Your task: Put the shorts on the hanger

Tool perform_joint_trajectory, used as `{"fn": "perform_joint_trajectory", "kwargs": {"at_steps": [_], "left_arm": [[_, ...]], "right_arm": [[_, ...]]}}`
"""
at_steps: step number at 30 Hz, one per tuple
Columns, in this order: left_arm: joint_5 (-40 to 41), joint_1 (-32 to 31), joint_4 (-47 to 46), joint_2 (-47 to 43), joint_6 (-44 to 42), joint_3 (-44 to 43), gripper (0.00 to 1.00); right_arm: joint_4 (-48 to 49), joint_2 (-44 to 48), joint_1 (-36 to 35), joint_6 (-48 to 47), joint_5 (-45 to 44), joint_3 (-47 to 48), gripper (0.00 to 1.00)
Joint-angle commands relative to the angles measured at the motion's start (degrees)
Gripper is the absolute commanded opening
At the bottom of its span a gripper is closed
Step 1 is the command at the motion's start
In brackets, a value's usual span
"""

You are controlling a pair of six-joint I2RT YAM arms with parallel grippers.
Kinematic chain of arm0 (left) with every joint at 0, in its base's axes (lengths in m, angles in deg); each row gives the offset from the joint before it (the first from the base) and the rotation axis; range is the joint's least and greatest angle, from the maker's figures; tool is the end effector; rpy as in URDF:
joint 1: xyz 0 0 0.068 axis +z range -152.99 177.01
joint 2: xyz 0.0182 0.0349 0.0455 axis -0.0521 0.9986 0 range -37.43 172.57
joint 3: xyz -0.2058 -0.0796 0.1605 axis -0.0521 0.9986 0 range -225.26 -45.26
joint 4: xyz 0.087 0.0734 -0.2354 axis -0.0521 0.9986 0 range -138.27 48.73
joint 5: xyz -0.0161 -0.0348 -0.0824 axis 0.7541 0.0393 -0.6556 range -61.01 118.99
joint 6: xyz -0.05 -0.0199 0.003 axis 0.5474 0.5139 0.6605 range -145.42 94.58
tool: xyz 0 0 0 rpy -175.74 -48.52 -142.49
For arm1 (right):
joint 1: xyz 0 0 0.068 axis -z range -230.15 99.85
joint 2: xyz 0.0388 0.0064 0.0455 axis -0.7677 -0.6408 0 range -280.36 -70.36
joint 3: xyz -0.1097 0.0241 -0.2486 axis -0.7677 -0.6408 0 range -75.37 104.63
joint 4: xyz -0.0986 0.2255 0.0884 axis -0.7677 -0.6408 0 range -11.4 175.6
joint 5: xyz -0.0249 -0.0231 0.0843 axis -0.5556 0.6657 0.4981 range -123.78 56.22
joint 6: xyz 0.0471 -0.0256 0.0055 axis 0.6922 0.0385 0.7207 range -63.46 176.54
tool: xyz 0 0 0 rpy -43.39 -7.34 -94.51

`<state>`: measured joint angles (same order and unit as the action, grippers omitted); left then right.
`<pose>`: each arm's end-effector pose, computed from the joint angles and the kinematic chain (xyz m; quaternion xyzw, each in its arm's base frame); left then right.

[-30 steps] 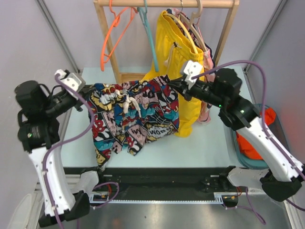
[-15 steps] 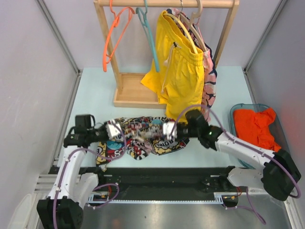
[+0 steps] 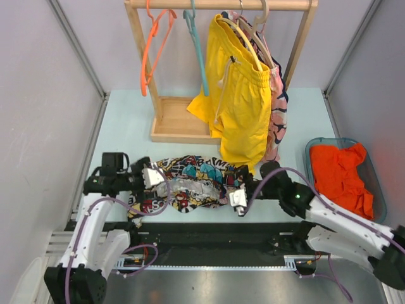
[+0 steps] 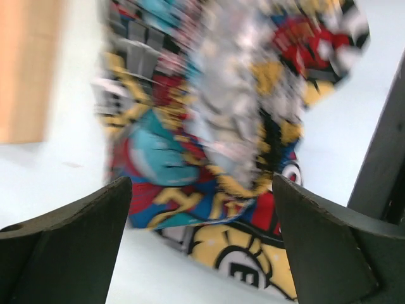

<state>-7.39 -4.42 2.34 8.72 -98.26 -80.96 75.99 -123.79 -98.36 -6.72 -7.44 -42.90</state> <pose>0.1381 -0.0246 0.2287 0.6176 0.6862 -0.1069 0.3692 0.1243 0.1627 0.2401 -0.7625 0.3827 0.1330 0.5044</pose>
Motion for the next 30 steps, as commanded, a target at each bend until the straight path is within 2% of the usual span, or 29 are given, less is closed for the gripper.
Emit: {"fn": "perform_joint_trajectory", "kwargs": {"at_steps": [1,2,3,4,7,8,9,12,13,15,16,19,23,27,30], "left_arm": [[-6.3,0.2,2.7,-1.3,15.7,-13.5,0.99],[-6.7,0.2,1.5,-1.2,19.6,-15.3,1.0],[-6.3,0.2,-0.2,-0.6,28.8,-18.9,1.0],[-6.0,0.2,-2.9,0.2,33.2,-20.9,1.0],[-2.7,0.2,-6.2,4.9,49.2,-29.3,1.0],[-1.7,0.2,-6.6,6.2,52.7,-31.5,1.0],[0.5,0.2,-6.7,7.6,58.3,-35.8,1.0],[3.8,0.2,-6.7,11.0,66.7,-41.4,1.0],[6.0,0.2,-8.4,11.1,68.6,-41.6,1.0],[9.5,0.2,-11.7,9.0,72.5,-39.6,1.0],[10.8,0.2,-15.1,7.6,74.0,-38.6,1.0],[13.7,0.2,-21.2,3.0,74.8,-34.4,1.0],[16.2,0.2,-21.5,2.4,75.1,-34.8,1.0],[17.9,0.2,-20.6,2.7,74.8,-35.3,1.0],[18.5,0.2,-22.5,1.1,75.3,-33.8,1.0]], "right_arm": [[-3.4,10.4,-3.7,9.4,-4.5,3.2,1.0],[-4.2,12.2,-4.2,12.0,-5.7,5.0,1.0],[-5.0,12.0,-4.4,14.2,-7.1,6.5,1.0],[-6.1,11.2,-4.5,19.6,-10.9,8.7,1.0],[-10.6,2.5,-3.5,28.8,-17.5,19.2,1.0],[-11.2,0.3,-1.1,34.4,-17.5,22.0,1.0],[-11.4,-4.2,0.4,38.2,-16.9,28.6,1.0],[-10.9,-12.4,7.5,52.3,-11.9,38.7,1.0],[-10.7,-14.1,9.2,55.4,-10.6,45.2,1.0],[-11.2,-17.9,12.5,63.0,-9.3,51.6,1.0],[-12.9,-21.7,13.3,65.3,-8.6,59.2,1.0],[-13.7,-27.9,15.5,70.7,-8.6,68.8,1.0],[-14.4,-35.6,14.5,72.2,-11.0,84.3,1.0],[-15.4,-42.4,10.2,69.0,-17.1,93.2,1.0],[-14.7,-46.8,7.0,65.9,-25.3,96.0,1.0]]}}
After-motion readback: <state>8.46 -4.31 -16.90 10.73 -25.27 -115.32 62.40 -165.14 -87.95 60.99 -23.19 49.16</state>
